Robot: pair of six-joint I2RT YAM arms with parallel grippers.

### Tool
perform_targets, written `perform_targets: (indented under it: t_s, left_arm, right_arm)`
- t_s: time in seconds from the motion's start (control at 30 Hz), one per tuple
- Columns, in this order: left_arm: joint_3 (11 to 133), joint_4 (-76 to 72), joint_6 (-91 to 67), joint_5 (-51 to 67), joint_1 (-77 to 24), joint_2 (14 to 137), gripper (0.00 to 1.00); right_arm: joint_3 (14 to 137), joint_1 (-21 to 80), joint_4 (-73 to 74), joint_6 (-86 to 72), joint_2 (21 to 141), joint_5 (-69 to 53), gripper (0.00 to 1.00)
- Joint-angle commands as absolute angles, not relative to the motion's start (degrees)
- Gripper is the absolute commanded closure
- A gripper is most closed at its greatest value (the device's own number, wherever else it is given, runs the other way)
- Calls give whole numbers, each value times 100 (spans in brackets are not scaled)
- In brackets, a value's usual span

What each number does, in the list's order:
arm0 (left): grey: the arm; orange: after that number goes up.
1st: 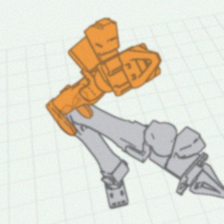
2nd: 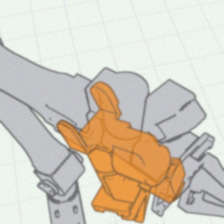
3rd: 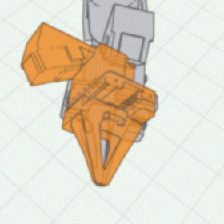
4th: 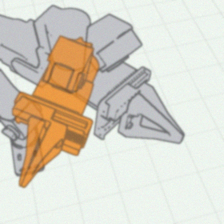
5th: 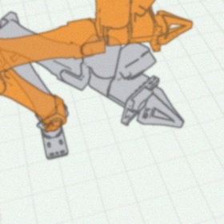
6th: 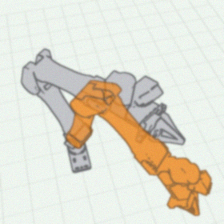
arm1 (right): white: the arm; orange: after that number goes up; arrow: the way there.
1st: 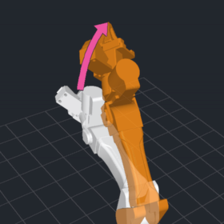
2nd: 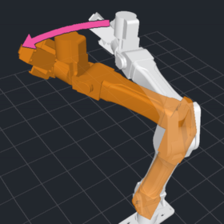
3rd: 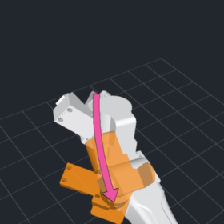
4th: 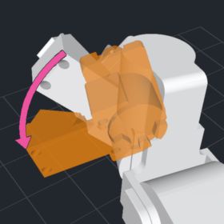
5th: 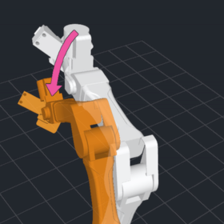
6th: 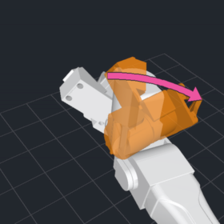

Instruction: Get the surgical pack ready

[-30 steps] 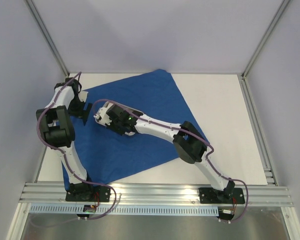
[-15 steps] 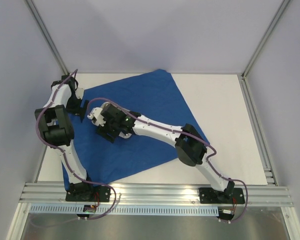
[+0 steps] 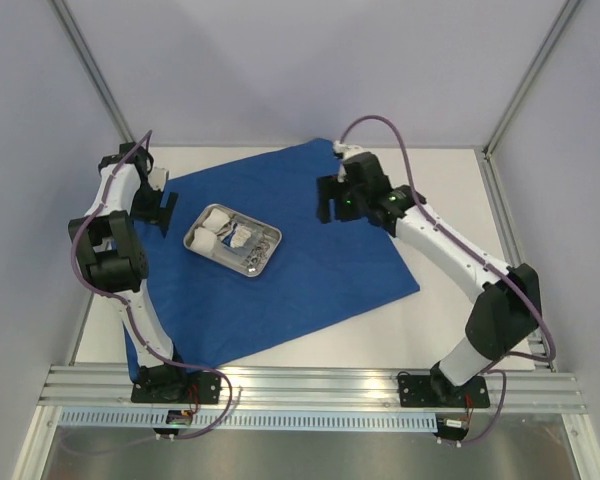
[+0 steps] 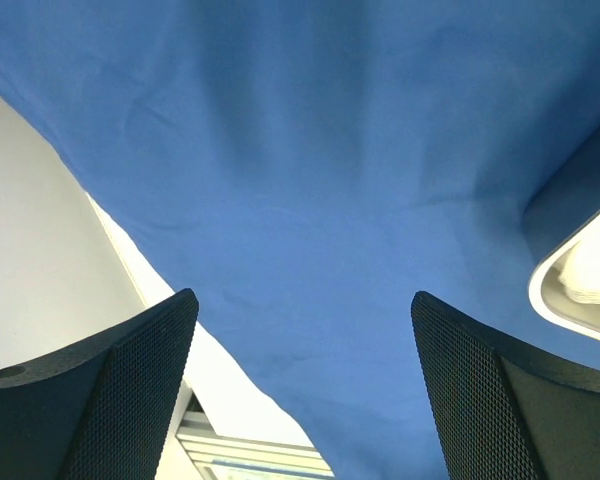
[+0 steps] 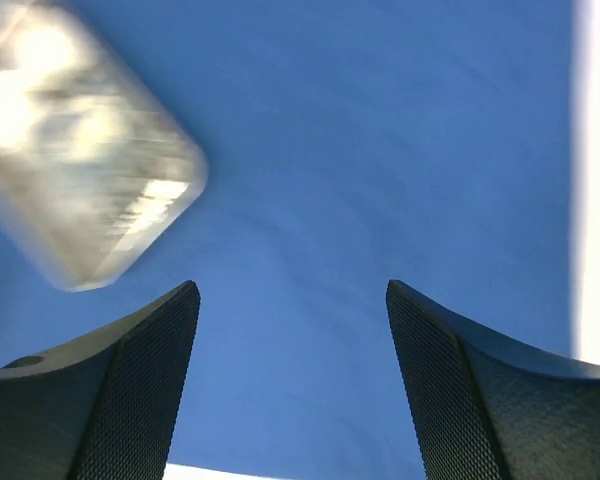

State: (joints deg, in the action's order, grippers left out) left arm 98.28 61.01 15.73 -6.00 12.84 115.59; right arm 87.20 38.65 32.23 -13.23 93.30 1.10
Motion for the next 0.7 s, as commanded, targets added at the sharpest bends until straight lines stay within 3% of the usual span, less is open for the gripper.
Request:
perform_targets:
  t_s: [0.0,0.23,0.47,0.67]
  left_arm:
    - [10107,6179,1512,-334,1301,11645,4]
    - [9967,6170,1503,-211,1301,11628,4]
    - [9791,6126,1442,-53,1301,11487,4]
    - [9791,6170,1397,97,1301,11444,4]
  right_arm:
    - [7421,2929,3797,-2679,8994,518,22]
    - [5231,1013,3375,-3488,7982,483,21]
    - [4097,756,3112,-3831,7681,282,21]
    - [3656,756,2462,-4166,8032,106,30]
